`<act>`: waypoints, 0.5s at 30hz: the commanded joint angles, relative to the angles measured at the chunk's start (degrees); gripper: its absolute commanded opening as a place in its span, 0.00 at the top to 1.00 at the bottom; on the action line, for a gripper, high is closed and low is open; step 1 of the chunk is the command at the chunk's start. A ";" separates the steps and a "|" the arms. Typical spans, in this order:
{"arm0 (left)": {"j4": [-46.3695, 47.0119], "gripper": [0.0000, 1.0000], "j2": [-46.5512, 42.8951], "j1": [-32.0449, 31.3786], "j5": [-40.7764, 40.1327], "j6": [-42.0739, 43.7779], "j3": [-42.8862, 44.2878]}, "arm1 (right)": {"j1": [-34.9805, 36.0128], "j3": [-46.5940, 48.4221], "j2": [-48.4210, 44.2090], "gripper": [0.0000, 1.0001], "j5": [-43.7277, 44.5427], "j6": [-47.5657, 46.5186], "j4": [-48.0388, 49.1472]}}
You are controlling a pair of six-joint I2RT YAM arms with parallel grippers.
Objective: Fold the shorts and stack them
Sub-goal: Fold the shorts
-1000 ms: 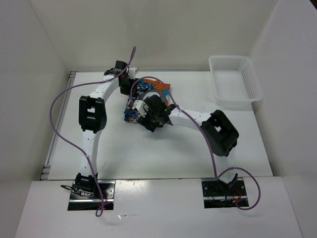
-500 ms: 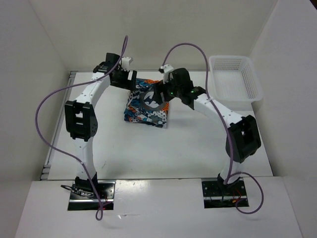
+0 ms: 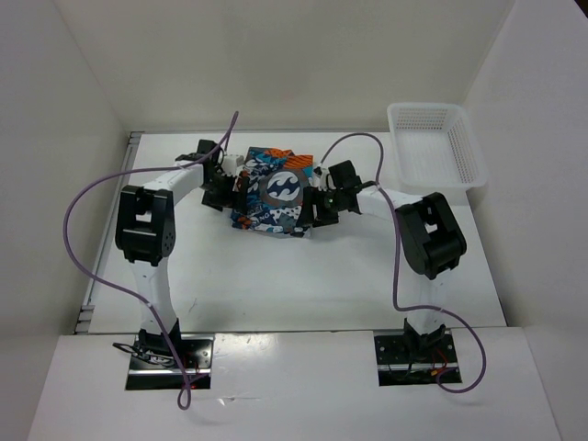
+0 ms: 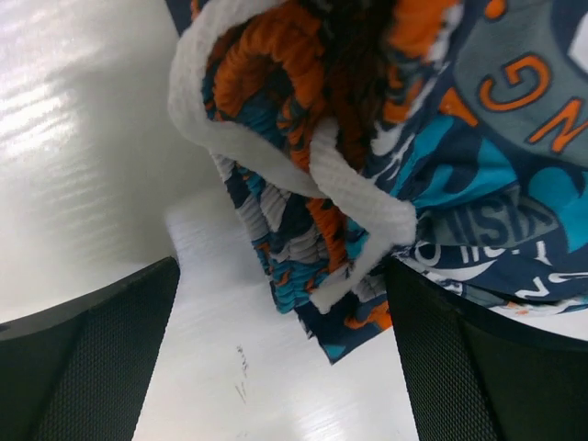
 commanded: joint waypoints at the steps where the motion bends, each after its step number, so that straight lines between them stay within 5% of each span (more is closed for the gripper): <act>1: 1.82 0.00 0.82 0.02 2.98 0.25 0.57 | 0.03 -1.24 0.64 0.30 -6.07 4.97 5.13; 6: 1.82 0.13 0.82 0.02 5.00 0.25 -2.16 | 0.03 -5.99 -0.67 0.50 -5.89 6.90 5.13; 10: 1.82 0.27 -0.33 -0.51 7.89 0.25 -4.09 | 0.03 -7.22 -1.21 0.84 -5.89 6.83 6.27; 15: 1.30 0.29 -4.45 -1.04 10.88 0.25 -9.09 | -0.59 -7.75 -4.10 1.00 -4.49 3.32 4.17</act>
